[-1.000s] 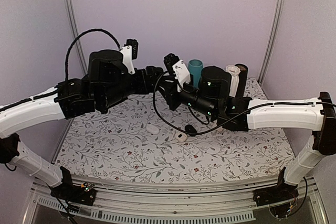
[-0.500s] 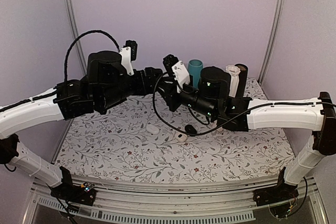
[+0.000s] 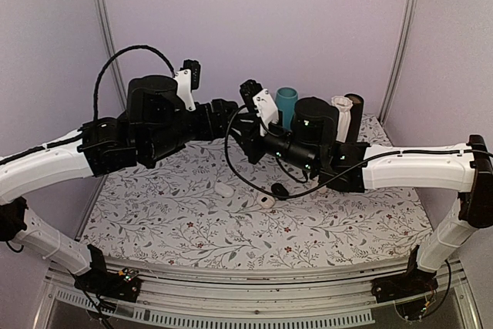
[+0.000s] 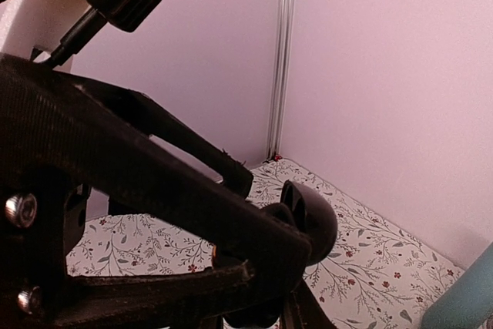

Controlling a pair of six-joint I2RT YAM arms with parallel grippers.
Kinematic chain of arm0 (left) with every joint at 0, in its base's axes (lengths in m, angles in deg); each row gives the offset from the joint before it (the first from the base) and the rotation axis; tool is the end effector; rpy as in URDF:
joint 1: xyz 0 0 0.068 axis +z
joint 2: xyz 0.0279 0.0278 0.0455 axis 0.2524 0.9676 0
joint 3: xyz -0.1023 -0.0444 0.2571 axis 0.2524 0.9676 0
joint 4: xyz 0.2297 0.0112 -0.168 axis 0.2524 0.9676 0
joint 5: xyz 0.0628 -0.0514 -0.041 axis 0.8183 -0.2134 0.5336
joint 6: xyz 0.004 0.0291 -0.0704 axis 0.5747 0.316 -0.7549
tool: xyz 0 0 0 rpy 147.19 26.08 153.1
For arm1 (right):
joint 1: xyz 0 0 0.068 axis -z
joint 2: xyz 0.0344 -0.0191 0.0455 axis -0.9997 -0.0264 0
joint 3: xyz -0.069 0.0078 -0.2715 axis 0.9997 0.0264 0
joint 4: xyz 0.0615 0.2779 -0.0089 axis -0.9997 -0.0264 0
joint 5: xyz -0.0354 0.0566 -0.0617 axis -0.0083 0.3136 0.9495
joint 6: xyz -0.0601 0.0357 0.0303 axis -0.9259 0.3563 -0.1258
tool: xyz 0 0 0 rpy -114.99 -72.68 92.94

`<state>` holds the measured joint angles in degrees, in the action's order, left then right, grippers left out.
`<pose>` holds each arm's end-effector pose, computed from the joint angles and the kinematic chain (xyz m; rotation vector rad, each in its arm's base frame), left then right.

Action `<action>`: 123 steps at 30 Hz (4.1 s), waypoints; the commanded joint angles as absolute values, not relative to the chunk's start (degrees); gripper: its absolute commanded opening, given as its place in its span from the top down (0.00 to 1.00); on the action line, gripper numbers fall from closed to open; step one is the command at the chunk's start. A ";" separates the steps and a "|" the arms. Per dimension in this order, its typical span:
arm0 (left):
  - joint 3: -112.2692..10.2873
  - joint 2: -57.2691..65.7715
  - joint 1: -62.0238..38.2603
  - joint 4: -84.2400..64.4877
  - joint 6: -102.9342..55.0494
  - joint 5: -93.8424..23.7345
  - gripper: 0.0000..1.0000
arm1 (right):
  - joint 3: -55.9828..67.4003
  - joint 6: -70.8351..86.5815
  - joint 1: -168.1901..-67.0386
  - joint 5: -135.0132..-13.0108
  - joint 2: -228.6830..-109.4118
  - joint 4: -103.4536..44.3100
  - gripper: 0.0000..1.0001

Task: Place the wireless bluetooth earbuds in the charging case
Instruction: Adjust the right earbud in the right side groove of the charging case.

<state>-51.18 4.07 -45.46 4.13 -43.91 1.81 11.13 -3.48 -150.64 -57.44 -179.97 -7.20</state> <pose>0.2013 -0.2875 0.3893 0.1016 1.8469 -0.6803 0.2143 0.3843 0.3406 -0.7778 1.4101 0.6636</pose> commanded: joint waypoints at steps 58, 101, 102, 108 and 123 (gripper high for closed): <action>-56.20 6.13 -44.22 5.98 -42.52 4.04 0.04 | 7.61 -9.66 -152.07 -45.01 -182.07 -4.14 0.97; -57.88 7.76 -40.14 10.20 -42.13 2.98 0.15 | 7.67 -11.95 -153.58 -45.98 -181.32 -3.50 0.97; -57.92 7.68 -40.14 10.16 -42.15 2.59 0.15 | 7.69 -11.91 -153.59 -46.02 -181.31 -3.53 0.97; -58.01 6.65 -40.14 9.71 -43.75 -0.20 0.18 | 7.98 -11.14 -153.55 -46.40 -181.14 -3.42 0.97; -56.17 1.71 -40.14 7.60 -44.60 -1.95 0.16 | 9.27 -7.93 -152.65 -50.14 -180.33 -3.35 0.97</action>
